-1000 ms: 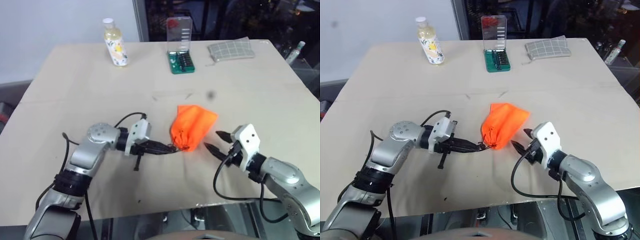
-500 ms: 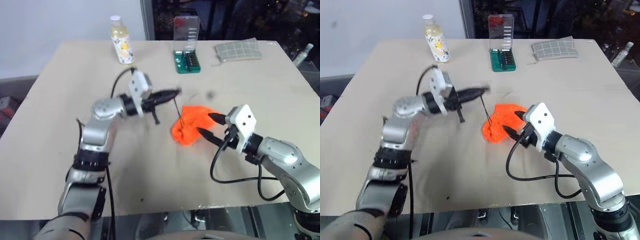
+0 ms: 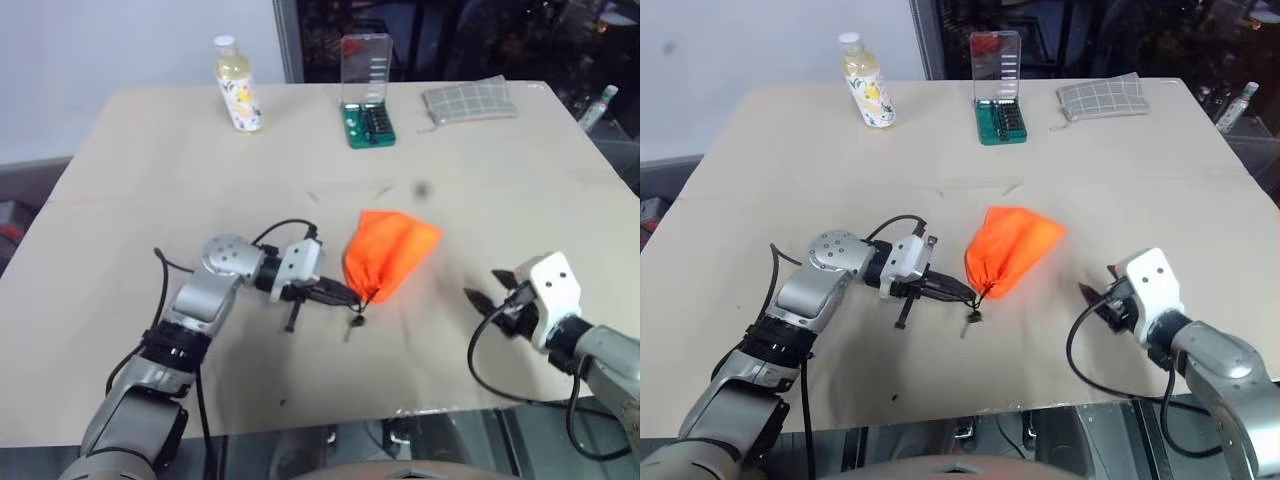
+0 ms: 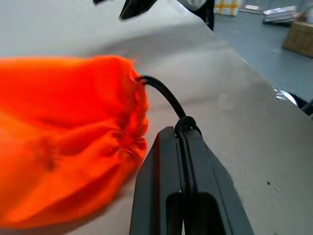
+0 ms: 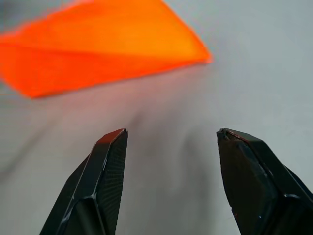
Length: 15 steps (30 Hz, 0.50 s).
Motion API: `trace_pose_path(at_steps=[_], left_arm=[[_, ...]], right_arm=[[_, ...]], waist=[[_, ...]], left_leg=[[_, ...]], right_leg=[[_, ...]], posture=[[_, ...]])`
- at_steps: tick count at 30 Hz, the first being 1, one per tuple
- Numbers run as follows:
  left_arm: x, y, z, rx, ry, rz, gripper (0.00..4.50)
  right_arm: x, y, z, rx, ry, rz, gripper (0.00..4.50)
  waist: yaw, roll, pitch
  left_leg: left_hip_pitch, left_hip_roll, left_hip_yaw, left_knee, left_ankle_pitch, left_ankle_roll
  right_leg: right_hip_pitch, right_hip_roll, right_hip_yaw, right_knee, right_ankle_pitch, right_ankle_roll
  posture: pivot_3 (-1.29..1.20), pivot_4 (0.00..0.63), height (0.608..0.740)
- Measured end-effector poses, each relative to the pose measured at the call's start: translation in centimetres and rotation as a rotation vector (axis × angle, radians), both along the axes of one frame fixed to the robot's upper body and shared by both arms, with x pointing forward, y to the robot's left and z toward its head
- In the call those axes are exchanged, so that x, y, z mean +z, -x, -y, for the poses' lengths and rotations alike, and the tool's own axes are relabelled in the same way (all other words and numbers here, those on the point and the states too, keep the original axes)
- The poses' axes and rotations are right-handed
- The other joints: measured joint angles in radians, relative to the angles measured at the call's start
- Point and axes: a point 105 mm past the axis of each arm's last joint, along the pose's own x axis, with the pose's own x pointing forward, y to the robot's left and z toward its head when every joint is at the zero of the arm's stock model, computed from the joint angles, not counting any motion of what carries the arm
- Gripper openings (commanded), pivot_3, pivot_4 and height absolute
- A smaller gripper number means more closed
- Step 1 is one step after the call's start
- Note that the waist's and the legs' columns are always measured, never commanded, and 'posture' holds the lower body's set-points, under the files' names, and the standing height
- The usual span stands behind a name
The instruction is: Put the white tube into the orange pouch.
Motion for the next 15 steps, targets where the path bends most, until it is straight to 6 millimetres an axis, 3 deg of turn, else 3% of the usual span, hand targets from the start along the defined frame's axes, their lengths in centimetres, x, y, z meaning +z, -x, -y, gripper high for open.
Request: trace_pose_path(at_steps=[3, 8, 11, 15], left_arm=[[-0.1, 0.0, 0.2, -0.005, 0.008, -0.004, 0.00], [0.4, -0.5, 0.9, 0.006, 0.034, -0.004, 0.00], [0.5, -0.8, 1.2, 0.037, 0.048, -0.014, 0.00], [0.8, -1.0, 1.7, 0.075, 0.070, -0.048, 0.00]], right_arm=[[-0.1, 0.3, -0.9, 0.030, -0.026, -0.005, 2.94], [-1.3, 1.3, -6.1, 0.199, -0.257, -0.114, 2.94], [-3.5, 0.6, -8.2, 0.246, -0.362, -0.230, 2.94], [-4.7, 0.1, -9.2, 0.284, -0.402, -0.276, 2.94]], waist=[[0.001, 0.000, -0.001], [0.001, 0.000, -0.001], [0.000, -0.001, -0.001], [0.003, -0.001, -0.001]], left_leg=[[0.000, 0.000, -0.001, 0.000, 0.000, 0.000], [-0.001, 0.000, -0.002, 0.000, 0.000, 0.000], [-0.001, -0.002, -0.001, 0.000, 0.000, 0.000], [-0.001, -0.003, -0.002, 0.001, 0.000, 0.001]], right_leg=[[0.001, 0.000, 0.000, 0.000, 0.000, 0.000], [0.000, 0.003, 0.000, 0.001, 0.001, 0.002], [0.000, 0.004, 0.000, 0.001, 0.001, 0.002], [0.001, 0.003, 0.001, 0.001, 0.001, 0.002]], posture=[[0.00, 0.150, 0.740], [0.00, 0.150, 0.740], [0.00, 0.150, 0.740], [0.00, 0.150, 0.740]])
